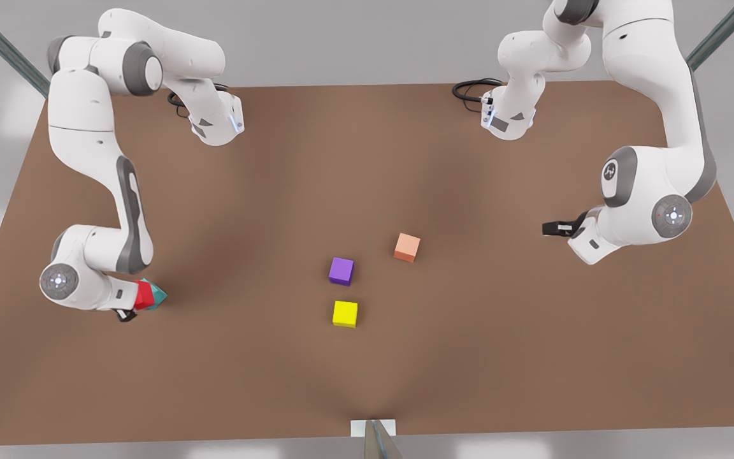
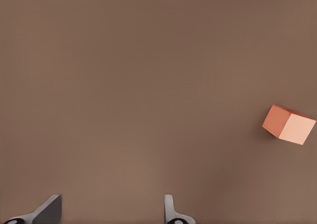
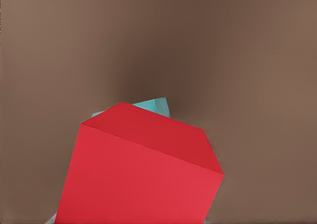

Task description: Pick up red wooden cube and pass to hand red wooden cube and place in blue wooden cube

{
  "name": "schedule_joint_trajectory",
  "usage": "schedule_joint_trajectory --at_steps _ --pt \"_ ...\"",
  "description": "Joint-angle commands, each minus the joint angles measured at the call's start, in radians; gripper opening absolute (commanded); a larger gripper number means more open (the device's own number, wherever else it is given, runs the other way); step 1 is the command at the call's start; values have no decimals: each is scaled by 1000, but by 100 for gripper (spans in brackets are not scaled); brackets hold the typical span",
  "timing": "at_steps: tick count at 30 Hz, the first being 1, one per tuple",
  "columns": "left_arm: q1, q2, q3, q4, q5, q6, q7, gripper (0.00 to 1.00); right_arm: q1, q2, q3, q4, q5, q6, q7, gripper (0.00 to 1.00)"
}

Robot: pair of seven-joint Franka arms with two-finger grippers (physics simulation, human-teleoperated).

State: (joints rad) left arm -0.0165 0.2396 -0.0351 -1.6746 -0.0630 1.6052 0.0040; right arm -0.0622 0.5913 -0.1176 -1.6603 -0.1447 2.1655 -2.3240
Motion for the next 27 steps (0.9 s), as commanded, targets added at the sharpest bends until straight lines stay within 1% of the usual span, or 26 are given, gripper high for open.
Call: schedule_joint_trajectory --at_steps 1,5,6,7,8,10,15,18,27 --pt "3 0 0 -1 0 6 8 100 -5 -8 -1 -16 4 39 -35 64" --pt "3 1 0 -1 0 7 8 100 -5 -21 1 -50 4 46 -35 64" --pt "3 1 0 -1 0 7 8 100 -7 -25 1 -58 4 47 -35 65" --pt "3 1 0 -1 0 7 8 100 -16 -27 1 -61 5 46 -34 71" --pt "3 3 0 -1 0 9 8 100 -18 -30 1 -65 8 46 -32 79" --pt "3 7 0 -1 0 7 7 100 -33 -30 1 -67 17 45 -31 100" --pt "3 9 0 -1 0 6 7 100 -33 -30 1 -81 19 39 -9 100" --pt "3 9 0 1 0 6 7 100 -25 -25 1 -82 17 30 114 100" --pt "4 9 0 1 0 -5 7 100 -25 -16 1 -81 17 33 115 100"
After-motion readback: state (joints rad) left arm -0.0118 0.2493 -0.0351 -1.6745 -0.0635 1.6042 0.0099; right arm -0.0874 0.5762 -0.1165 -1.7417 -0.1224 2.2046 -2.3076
